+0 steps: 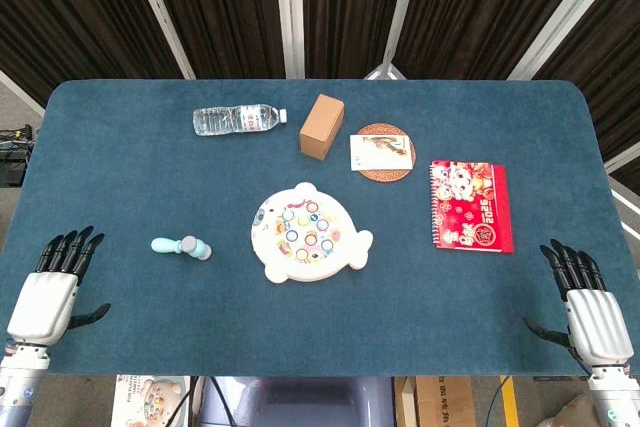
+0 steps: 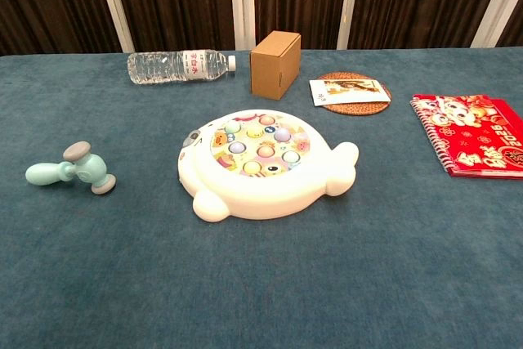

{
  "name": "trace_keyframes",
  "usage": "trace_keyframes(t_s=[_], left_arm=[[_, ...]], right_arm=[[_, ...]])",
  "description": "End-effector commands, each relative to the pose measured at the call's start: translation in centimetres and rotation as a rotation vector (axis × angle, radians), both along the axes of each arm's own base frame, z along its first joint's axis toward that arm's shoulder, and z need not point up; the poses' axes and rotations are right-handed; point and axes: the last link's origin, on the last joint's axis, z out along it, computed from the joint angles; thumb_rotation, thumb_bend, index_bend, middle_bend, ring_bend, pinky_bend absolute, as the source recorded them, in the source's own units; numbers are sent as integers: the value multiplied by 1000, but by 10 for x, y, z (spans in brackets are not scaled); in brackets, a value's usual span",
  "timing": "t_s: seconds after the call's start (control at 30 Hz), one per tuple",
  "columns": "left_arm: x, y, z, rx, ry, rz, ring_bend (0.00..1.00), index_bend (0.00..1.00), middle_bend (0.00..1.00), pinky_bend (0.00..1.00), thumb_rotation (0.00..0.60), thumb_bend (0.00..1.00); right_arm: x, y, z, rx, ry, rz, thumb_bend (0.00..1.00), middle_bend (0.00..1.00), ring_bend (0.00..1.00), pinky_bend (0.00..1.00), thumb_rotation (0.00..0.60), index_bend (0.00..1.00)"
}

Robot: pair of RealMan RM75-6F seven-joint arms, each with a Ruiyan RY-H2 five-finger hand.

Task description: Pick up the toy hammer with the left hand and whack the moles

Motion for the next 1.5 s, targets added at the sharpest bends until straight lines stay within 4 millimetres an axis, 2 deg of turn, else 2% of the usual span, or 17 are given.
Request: trace_keyframes(t_s=[0.03,0.27,0.5,0.7,0.8,0.97,1.13,1.5], left_arm=[[0,1,-1,-9,2,5,0,0,0,0,600,17],[6,14,-4,-25,-3,3,0,9,0,9,600,30],[22,45,-9,-60,19,2,0,190,14,79,600,131],[43,80,-29,-124,49,20,7,320,127,114,600,222],[50,94,-39,-152,79,40,10,351,141,121,600,246],[56,106,-52,-164,122,52,10,402,155,121,600,279],[60,114,-65,-179,123,71,11,430,174,121,600,355],[63,122,-87,-204,138,79,16,479,200,121,600,417]], right_arm=[[-1,0,0,2,3,-4,162,0,0,0,600,0],[-2,-1,0,2,-1,-17,162,0,0,0,600,0],[-3,-2,-1,5,-8,-27,161,0,0,0,600,0],[-2,-2,-2,14,-18,-30,162,0,0,0,600,0],[-2,-3,-2,14,-23,-36,162,0,0,0,600,0],[-3,-3,-2,17,-31,-41,161,0,0,0,600,0],[-3,-4,-2,17,-36,-46,161,0,0,0,600,0],[-4,-5,-1,16,-42,-51,162,0,0,0,600,0]])
